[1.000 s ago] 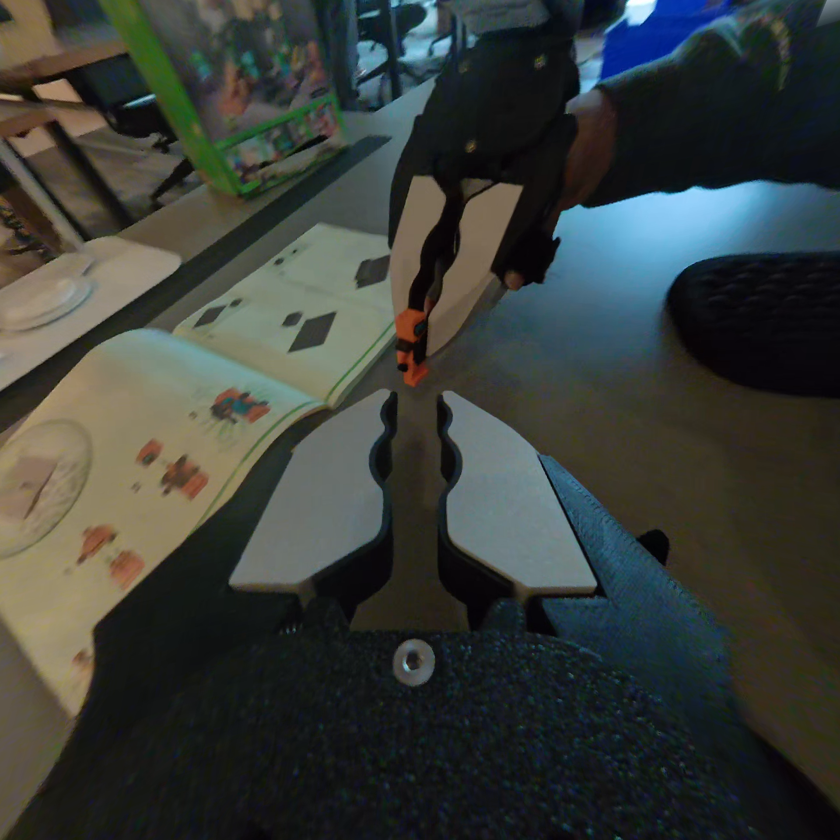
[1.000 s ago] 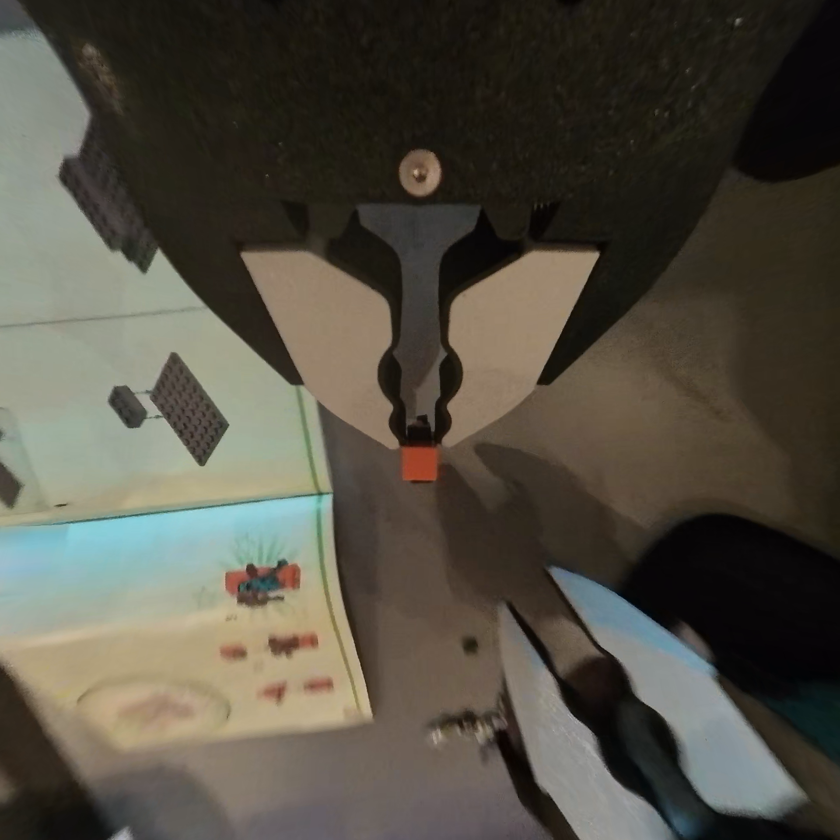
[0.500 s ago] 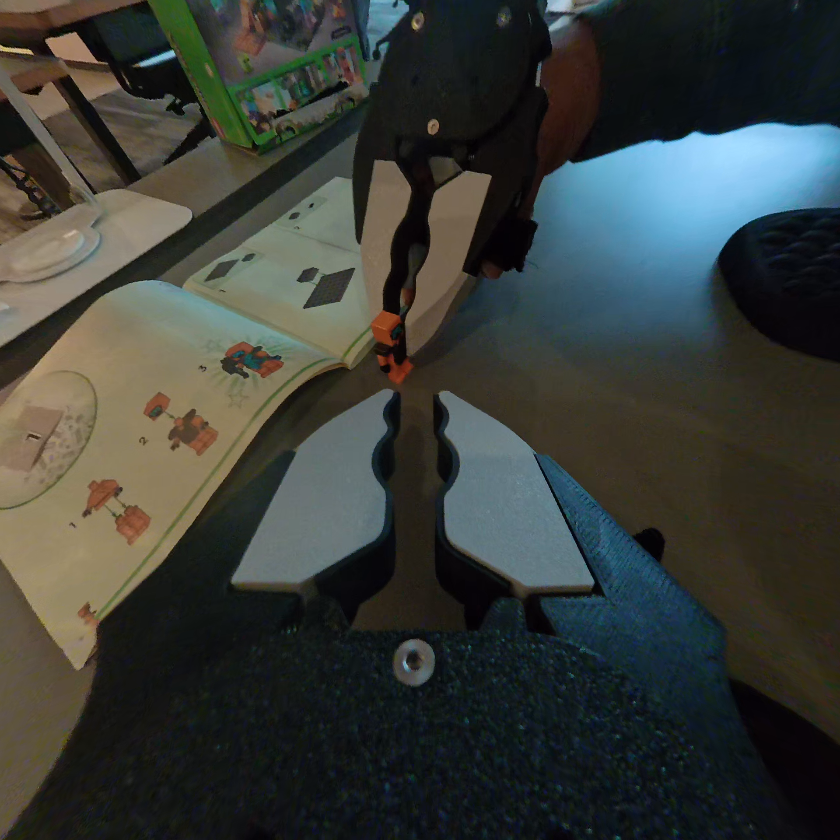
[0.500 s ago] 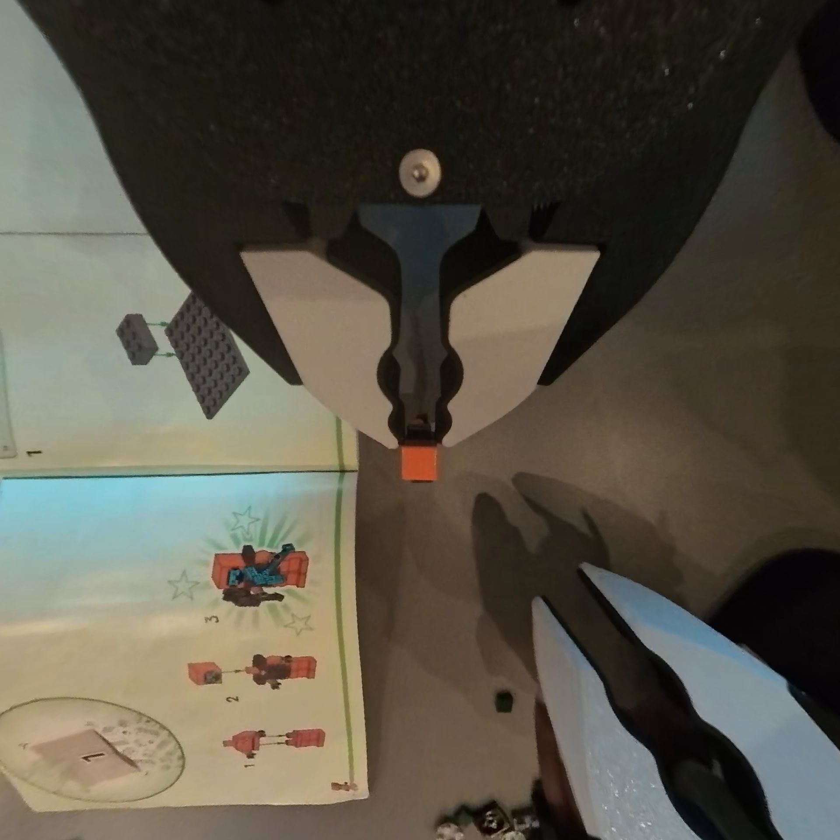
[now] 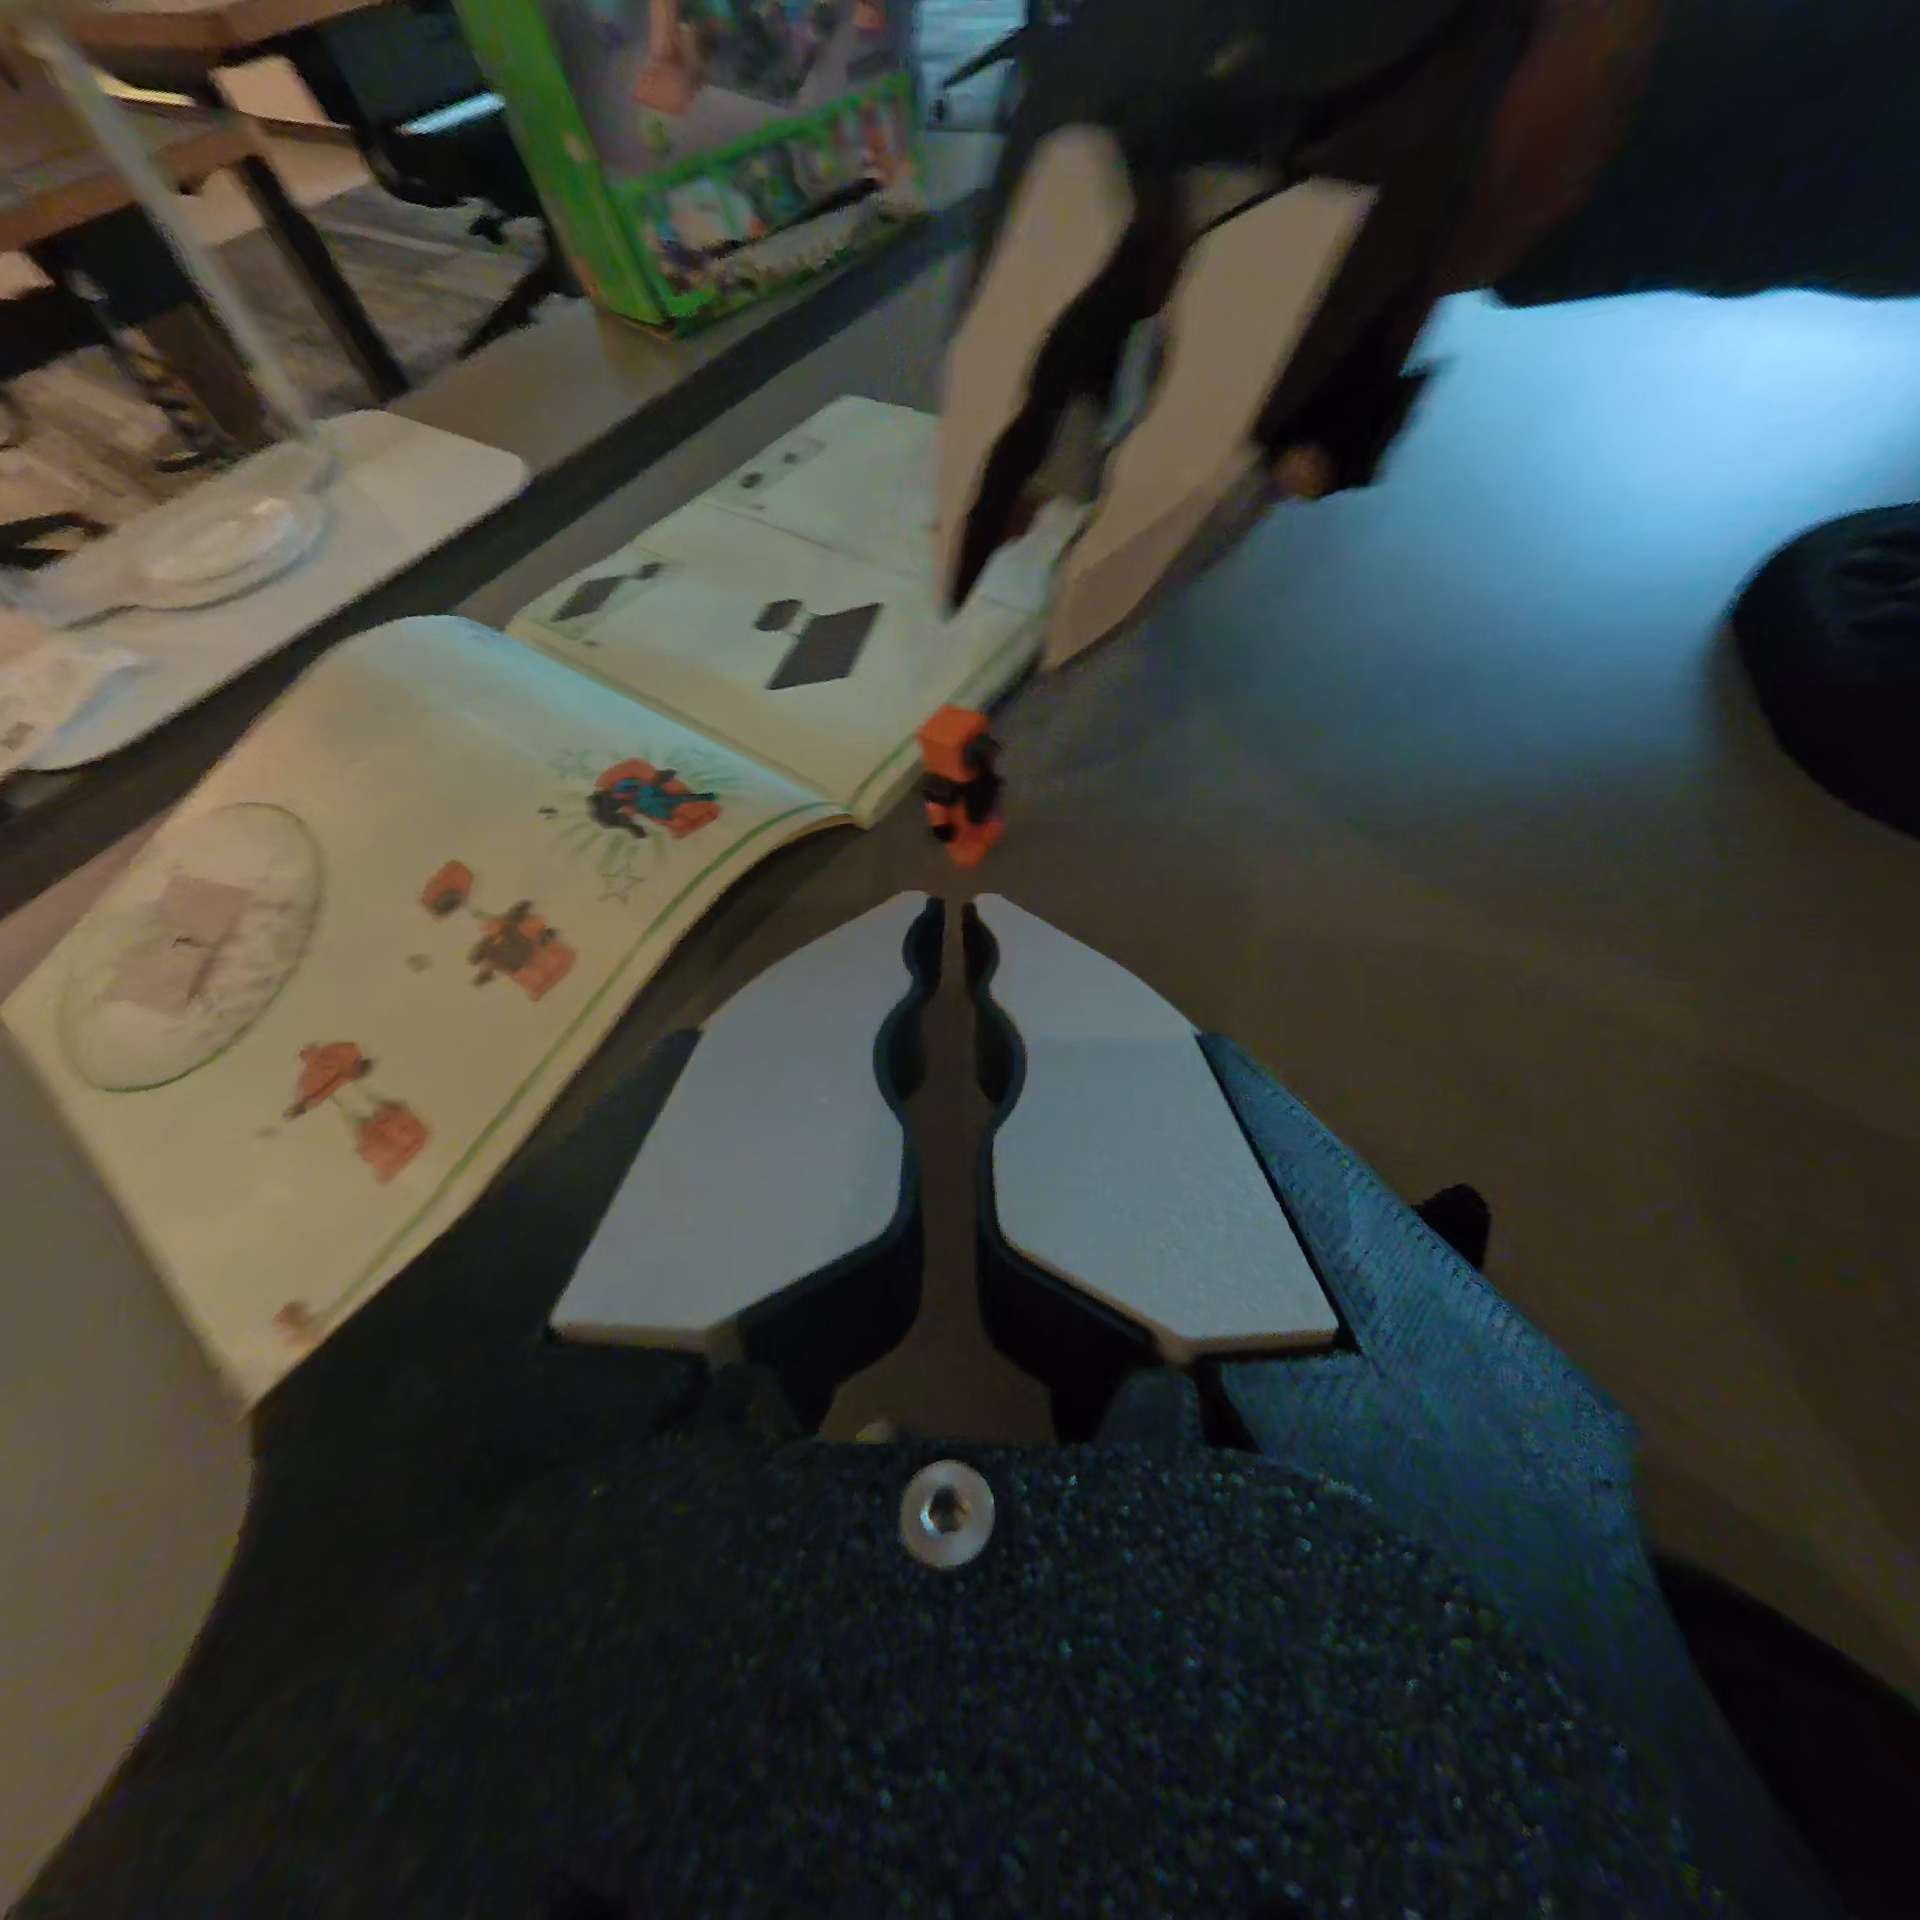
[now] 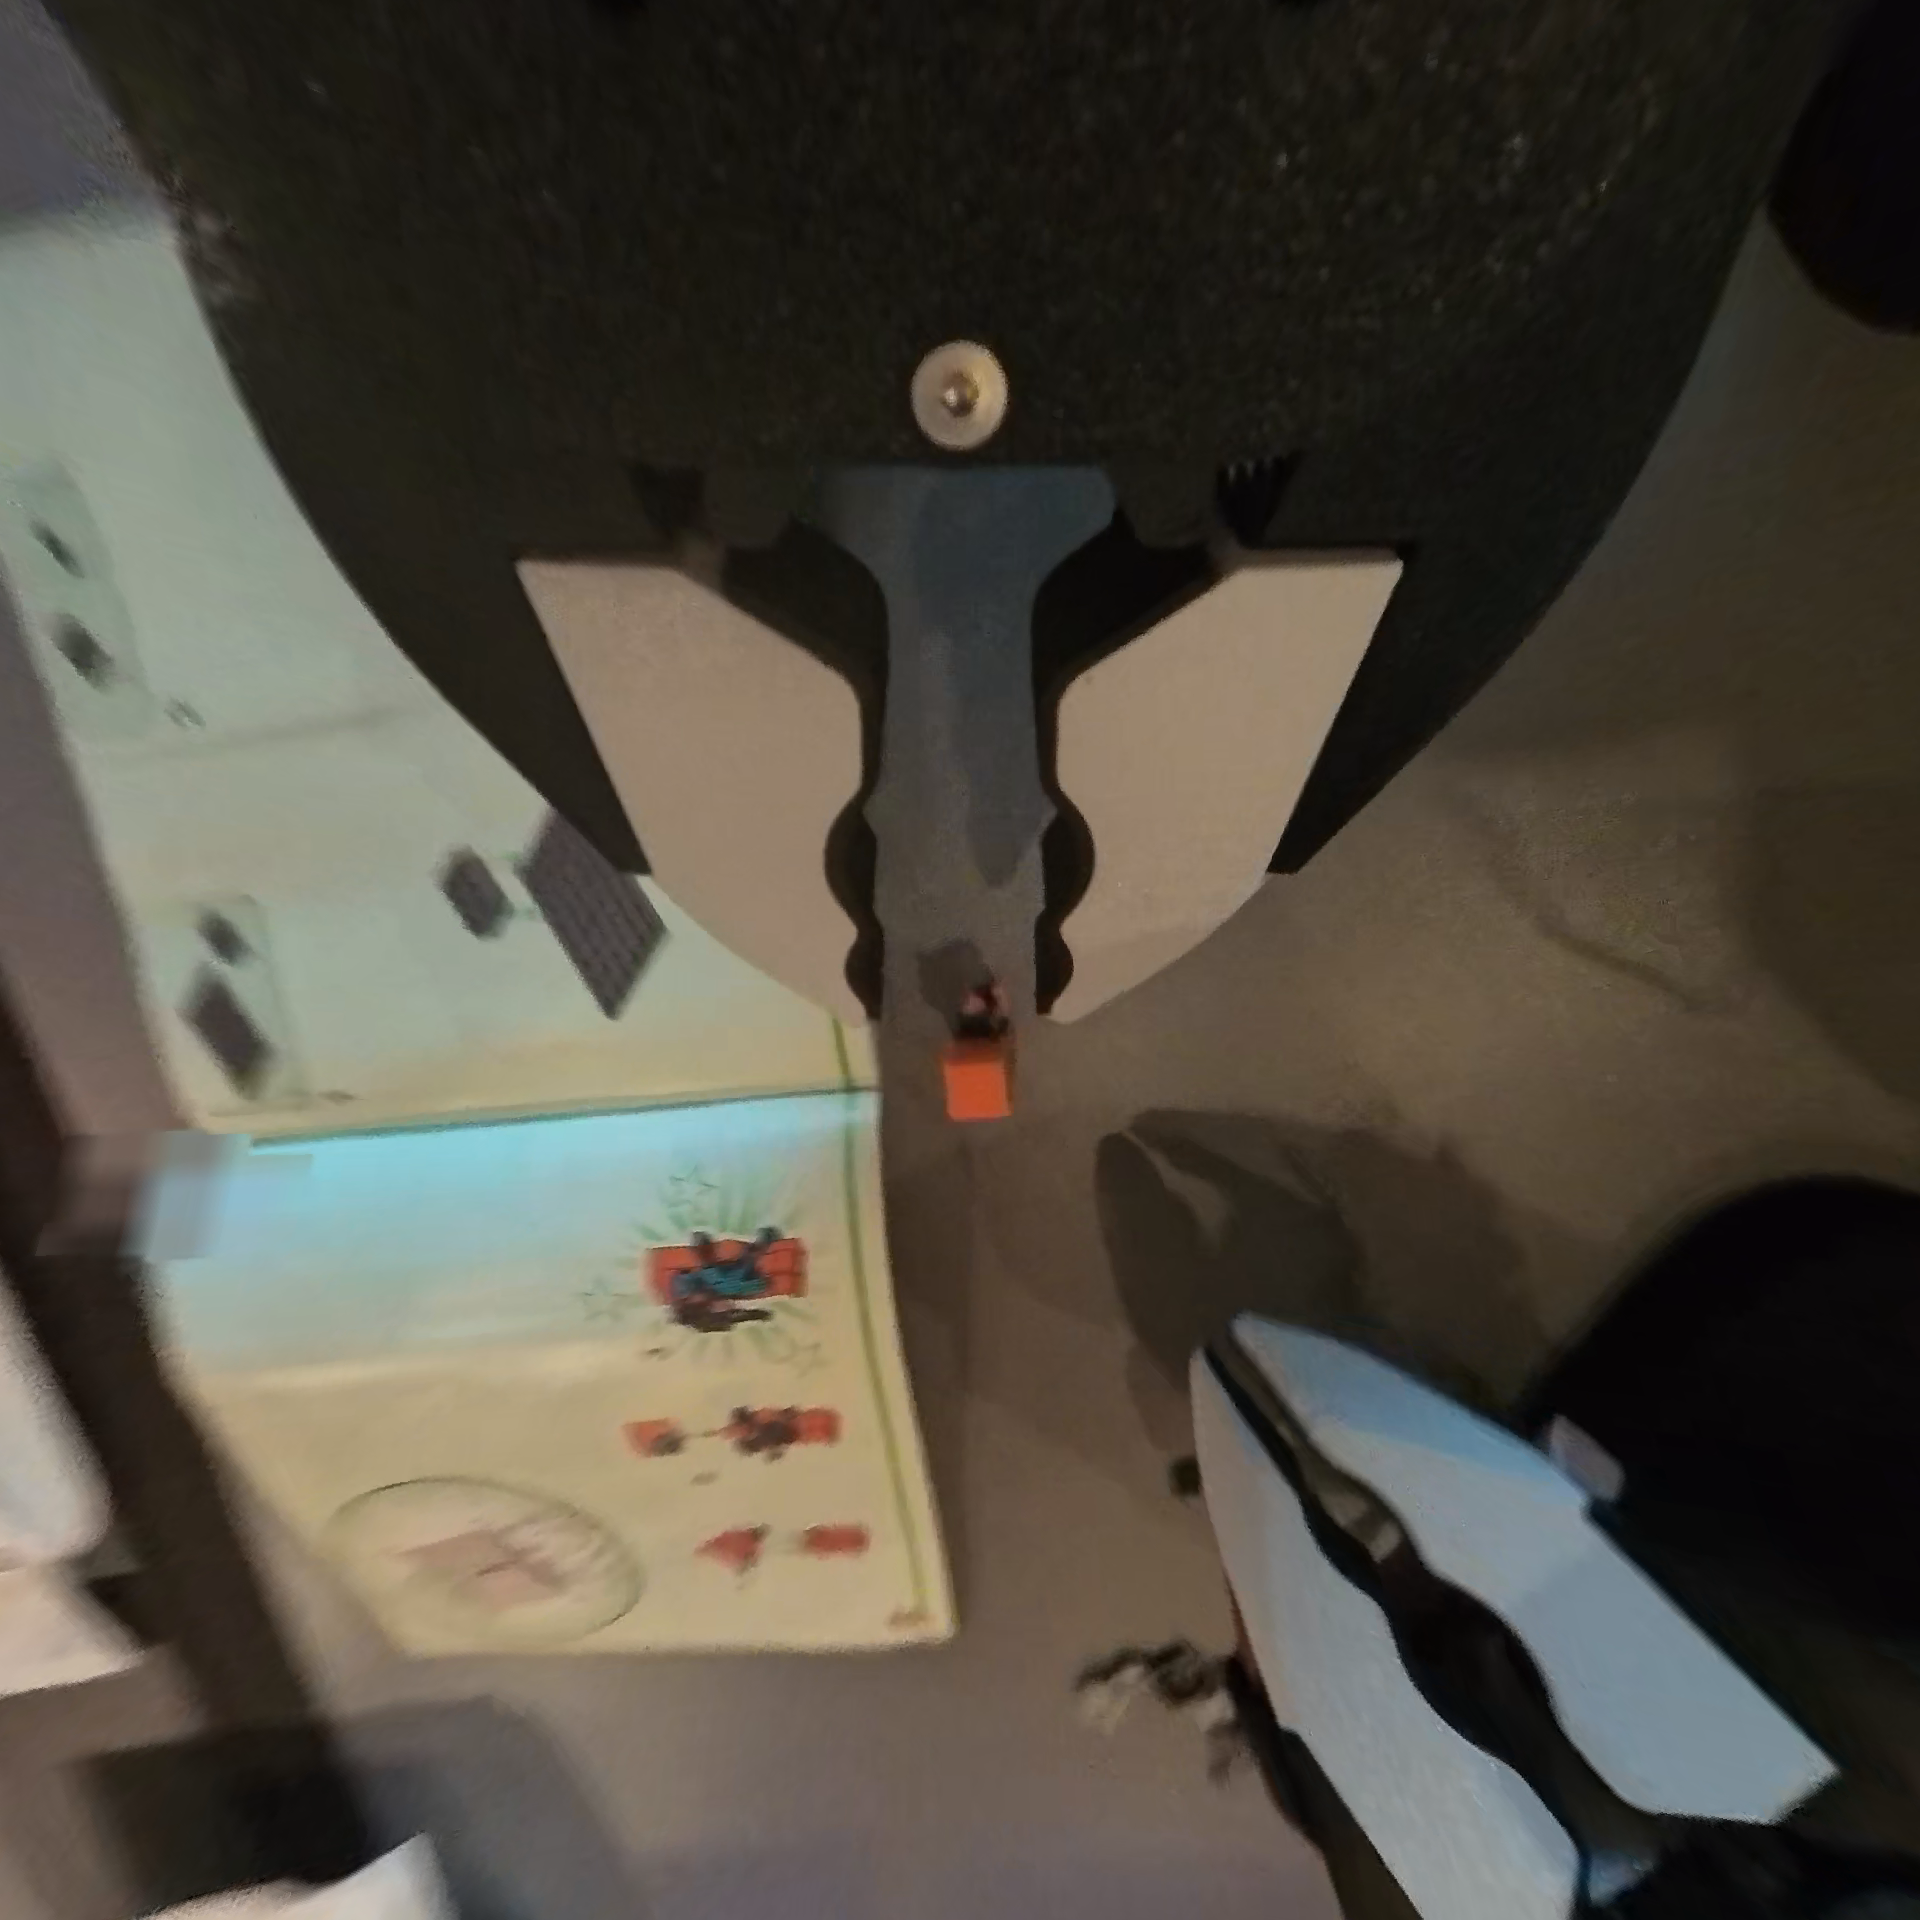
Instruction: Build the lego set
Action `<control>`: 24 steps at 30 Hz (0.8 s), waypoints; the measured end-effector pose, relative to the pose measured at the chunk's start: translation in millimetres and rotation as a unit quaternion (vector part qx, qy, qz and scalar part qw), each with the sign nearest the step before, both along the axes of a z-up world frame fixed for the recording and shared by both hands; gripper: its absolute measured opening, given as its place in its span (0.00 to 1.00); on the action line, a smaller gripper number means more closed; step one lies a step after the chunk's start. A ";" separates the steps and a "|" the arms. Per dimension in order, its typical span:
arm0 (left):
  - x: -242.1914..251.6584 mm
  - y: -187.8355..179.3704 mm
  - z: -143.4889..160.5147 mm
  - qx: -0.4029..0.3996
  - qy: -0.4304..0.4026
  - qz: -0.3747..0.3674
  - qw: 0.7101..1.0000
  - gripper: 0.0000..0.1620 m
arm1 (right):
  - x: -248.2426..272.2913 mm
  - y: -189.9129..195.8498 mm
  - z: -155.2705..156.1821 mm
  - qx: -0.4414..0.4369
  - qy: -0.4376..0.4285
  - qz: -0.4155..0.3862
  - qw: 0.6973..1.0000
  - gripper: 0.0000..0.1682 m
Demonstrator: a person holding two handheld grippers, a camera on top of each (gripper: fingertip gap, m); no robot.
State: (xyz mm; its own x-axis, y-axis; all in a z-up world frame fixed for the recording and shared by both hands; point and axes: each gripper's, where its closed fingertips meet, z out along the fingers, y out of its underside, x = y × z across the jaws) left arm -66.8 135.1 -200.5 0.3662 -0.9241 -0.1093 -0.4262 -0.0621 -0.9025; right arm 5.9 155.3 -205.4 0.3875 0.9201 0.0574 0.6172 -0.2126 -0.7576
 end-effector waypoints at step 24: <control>-30.2 49.0 -14.8 -0.102 0.124 0.170 0.972 0.00 | 52.6 -44.3 9.6 0.095 0.081 -0.313 0.942 0.00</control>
